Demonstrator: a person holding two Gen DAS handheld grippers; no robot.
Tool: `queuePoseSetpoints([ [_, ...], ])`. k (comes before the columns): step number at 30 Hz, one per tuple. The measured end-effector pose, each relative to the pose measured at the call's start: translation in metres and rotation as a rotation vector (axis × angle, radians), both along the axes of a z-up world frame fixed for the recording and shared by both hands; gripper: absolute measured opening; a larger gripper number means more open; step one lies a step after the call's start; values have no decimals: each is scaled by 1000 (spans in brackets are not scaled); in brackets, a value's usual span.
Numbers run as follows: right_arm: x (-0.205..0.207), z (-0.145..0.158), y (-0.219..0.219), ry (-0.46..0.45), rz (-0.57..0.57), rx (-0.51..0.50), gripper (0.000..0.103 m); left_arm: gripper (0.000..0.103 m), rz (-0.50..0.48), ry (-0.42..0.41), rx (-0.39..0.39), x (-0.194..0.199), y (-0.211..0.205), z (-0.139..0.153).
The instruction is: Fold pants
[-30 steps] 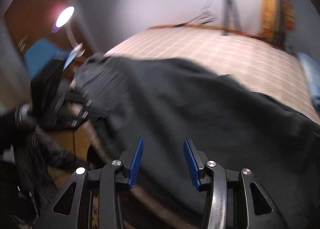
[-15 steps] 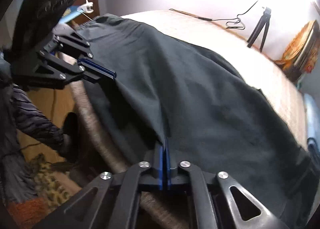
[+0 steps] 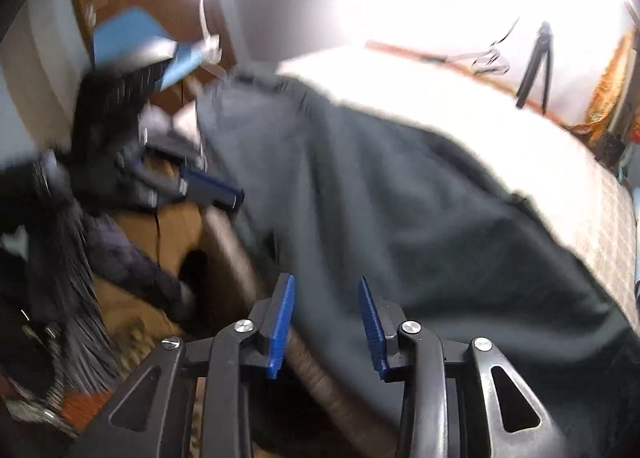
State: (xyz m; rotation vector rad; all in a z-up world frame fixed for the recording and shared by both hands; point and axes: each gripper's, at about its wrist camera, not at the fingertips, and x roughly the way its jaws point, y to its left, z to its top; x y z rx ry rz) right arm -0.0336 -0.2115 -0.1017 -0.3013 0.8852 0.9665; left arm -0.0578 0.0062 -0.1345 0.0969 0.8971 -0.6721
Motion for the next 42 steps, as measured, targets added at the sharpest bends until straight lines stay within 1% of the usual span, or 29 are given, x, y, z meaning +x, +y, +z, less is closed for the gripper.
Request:
queuePoseSetpoints([
  [2, 22, 13, -14, 1, -57, 60, 35, 16, 30, -16, -41, 6, 9, 9],
  [4, 52, 20, -31, -23, -157, 87, 35, 16, 80, -36, -45, 12, 19, 13],
  [5, 71, 20, -40, -54, -224, 70, 35, 16, 111, -39, -29, 16, 25, 11],
  [7, 98, 14, -51, -90, -297, 22, 37, 16, 170, -25, 8, 25, 35, 4],
  [9, 120, 2, -56, -83, -335, -14, 37, 16, 227, -7, 56, 30, 45, -5],
  [10, 129, -5, -56, -66, -336, -28, 38, 16, 258, 6, 84, 33, 51, -11],
  [12, 139, -18, -49, -36, -297, -59, 38, 16, 294, 19, 93, 36, 60, -16],
  [15, 145, -28, -33, -63, -241, -126, 38, 16, 337, 32, 123, 39, 71, -23],
  [17, 147, -34, -24, -70, -225, -152, 38, 16, 356, 58, 135, 44, 78, -31],
  [19, 149, -37, -21, -63, -233, -166, 35, 16, 357, 76, 146, 46, 80, -37],
  [20, 152, -39, -20, -54, -235, -163, 35, 16, 354, 71, 142, 46, 80, -37],
  [21, 151, -40, -20, -49, -241, -160, 27, 16, 353, 72, 142, 47, 80, -37],
  [22, 152, -42, -20, -41, -245, -158, 17, 16, 354, 72, 141, 45, 81, -37],
  [24, 154, -45, -19, -40, -248, -162, 4, 16, 357, 73, 136, 46, 82, -36],
  [25, 155, -45, -19, -45, -256, -159, 0, 16, 355, 71, 138, 44, 82, -36],
  [29, 168, -31, -28, -76, -334, -119, 0, 16, 353, 70, 132, 43, 84, -35],
  [31, 183, -20, -38, -85, -408, -78, 0, 16, 354, 72, 123, 44, 85, -35],
  [34, 200, -12, -46, -98, -468, -48, 0, 16, 355, 65, 120, 41, 87, -36],
  [39, 226, -19, -42, -102, -518, -66, 0, 16, 354, 59, 121, 38, 88, -36],
  [42, 238, -31, -37, -114, -544, -109, 0, 16, 350, 53, 122, 36, 87, -36],
])
